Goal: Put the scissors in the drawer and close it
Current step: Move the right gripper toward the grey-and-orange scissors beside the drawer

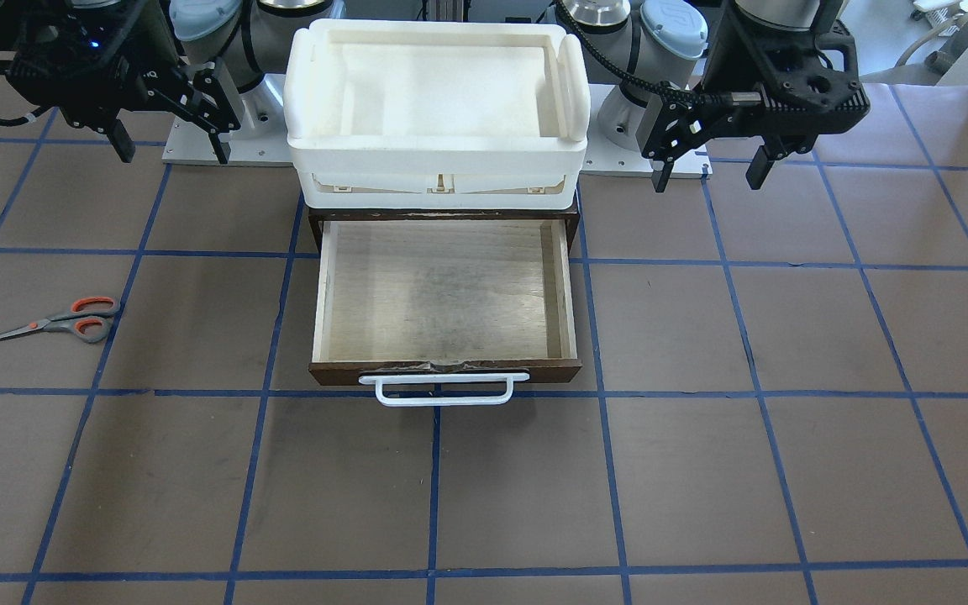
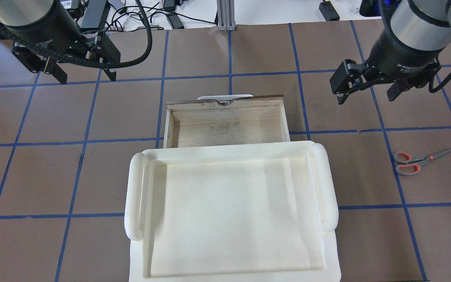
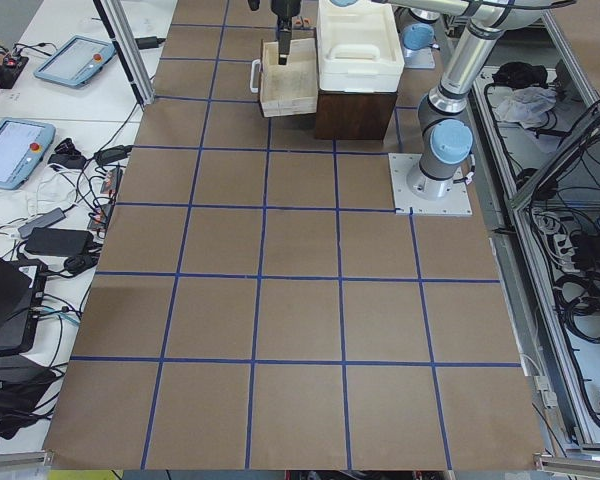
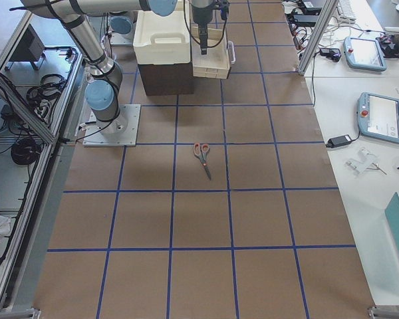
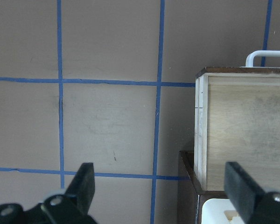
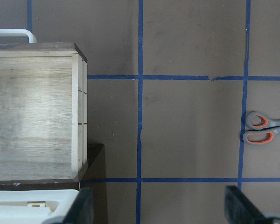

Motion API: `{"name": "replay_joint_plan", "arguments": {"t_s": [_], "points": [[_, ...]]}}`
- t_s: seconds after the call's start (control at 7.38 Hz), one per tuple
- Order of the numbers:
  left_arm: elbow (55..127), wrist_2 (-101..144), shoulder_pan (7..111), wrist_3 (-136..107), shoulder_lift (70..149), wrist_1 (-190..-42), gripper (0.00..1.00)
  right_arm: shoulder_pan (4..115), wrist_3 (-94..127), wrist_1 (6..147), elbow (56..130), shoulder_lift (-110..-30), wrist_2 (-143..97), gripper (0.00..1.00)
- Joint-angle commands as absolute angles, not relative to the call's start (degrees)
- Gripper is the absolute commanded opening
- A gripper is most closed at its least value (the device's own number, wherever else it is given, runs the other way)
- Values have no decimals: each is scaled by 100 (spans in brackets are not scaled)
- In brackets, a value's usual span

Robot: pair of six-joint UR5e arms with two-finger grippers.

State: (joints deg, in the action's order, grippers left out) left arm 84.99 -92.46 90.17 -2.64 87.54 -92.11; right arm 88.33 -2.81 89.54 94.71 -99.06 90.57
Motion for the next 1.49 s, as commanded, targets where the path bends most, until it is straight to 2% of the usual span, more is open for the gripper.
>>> {"name": "replay_joint_plan", "arguments": {"t_s": [0.0,1.36], "points": [[8499,-9246,9018,-264,8754,-9211,100,8824,-290,8956,9492,-9905,9070,100],[8499,-9237,9009,-264,8754,-9202,100,8833,-290,8991,9492,-9879,9211,100]]}}
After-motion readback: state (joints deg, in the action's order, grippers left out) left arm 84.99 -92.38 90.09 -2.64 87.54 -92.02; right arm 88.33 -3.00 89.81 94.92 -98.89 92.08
